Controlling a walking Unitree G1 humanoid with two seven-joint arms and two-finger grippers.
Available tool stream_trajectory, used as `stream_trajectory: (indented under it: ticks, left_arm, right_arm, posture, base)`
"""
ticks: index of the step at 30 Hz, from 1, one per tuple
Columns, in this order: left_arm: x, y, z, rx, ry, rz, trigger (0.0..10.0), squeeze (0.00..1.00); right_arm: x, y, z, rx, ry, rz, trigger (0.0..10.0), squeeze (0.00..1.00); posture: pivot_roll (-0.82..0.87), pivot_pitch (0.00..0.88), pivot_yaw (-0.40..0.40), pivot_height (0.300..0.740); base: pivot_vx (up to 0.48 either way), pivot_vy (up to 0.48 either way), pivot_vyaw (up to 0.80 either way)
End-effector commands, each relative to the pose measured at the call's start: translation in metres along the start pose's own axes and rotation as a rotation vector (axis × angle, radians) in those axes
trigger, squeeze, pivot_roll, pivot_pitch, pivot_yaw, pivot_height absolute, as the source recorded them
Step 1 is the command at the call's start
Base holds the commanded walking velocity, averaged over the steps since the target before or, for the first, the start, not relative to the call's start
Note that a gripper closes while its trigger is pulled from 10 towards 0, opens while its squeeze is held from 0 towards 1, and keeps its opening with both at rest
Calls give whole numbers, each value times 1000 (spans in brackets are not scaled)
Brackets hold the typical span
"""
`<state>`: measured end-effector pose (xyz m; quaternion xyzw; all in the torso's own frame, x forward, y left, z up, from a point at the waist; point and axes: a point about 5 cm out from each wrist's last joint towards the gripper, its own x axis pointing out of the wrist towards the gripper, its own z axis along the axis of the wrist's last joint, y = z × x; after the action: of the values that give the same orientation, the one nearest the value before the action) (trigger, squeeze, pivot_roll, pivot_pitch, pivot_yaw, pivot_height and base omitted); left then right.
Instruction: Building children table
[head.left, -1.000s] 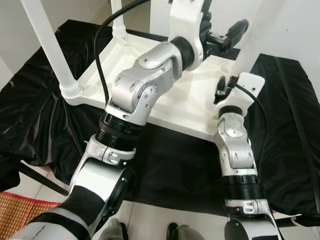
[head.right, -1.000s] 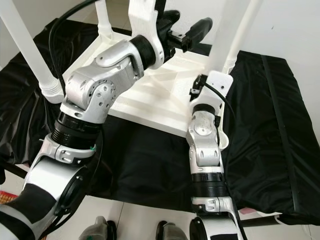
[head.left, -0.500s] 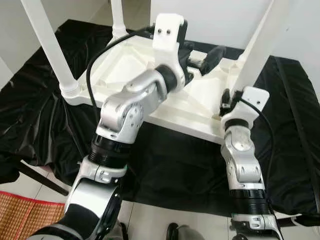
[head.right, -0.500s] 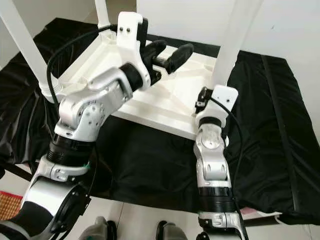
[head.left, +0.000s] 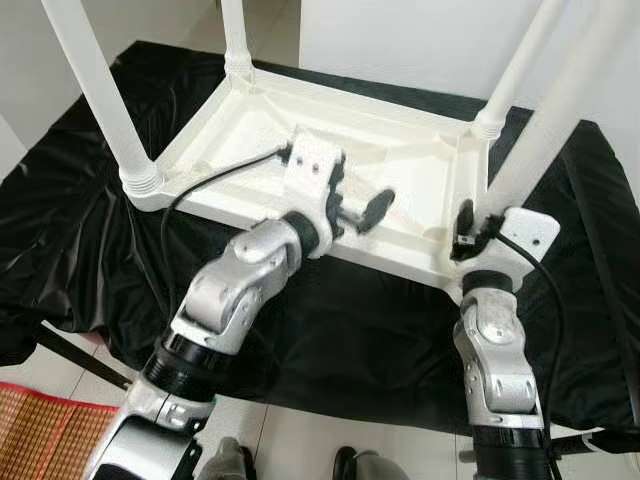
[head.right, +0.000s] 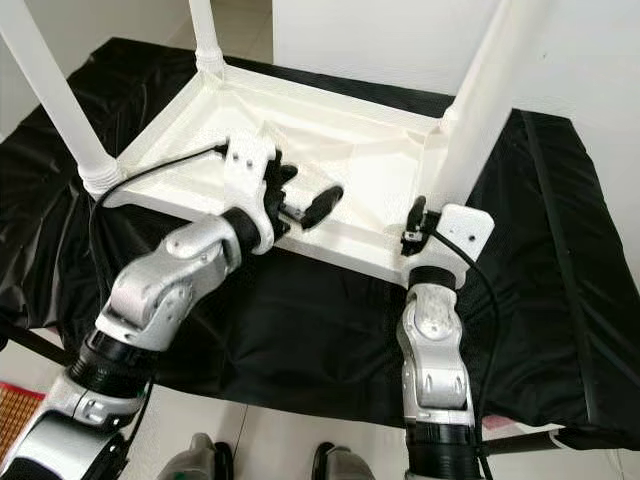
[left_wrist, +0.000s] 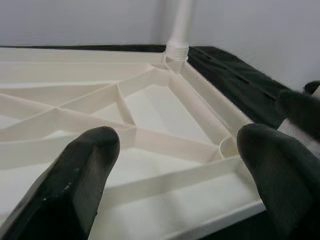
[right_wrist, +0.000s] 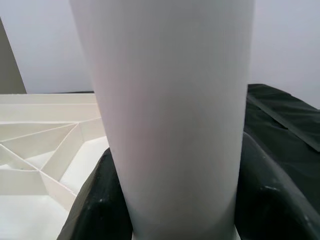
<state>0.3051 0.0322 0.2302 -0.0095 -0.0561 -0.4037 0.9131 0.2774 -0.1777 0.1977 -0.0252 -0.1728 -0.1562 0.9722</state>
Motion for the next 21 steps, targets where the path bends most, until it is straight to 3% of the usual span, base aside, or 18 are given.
stream_trajectory:
  ticks: [1,11,16,21]
  left_arm:
    - [-4,-17,-3,40,-3,-269,10000,0]
    - [-7,-18,-6,52,1,-287,10000,0]
    - [-16,-27,-23,107,45,-389,10000,0]
    - [-18,-28,-25,113,47,-402,10000,0]
  right_arm:
    - [-4,-3,4,9,-23,-12,10000,0]
    - [-7,-4,2,5,-18,-18,10000,0]
    - [-11,-20,-9,-19,36,-71,10000,0]
    - [-13,-23,-12,-21,47,-76,10000,0]
  posture:
    - [47,133,-21,740]
    - [47,133,-21,740]
    - [40,145,-22,740]
    - [39,145,-22,740]
  base:
    - [0,0,0]
    - [0,0,0]
    - [0,0,0]
    - [0,0,0]
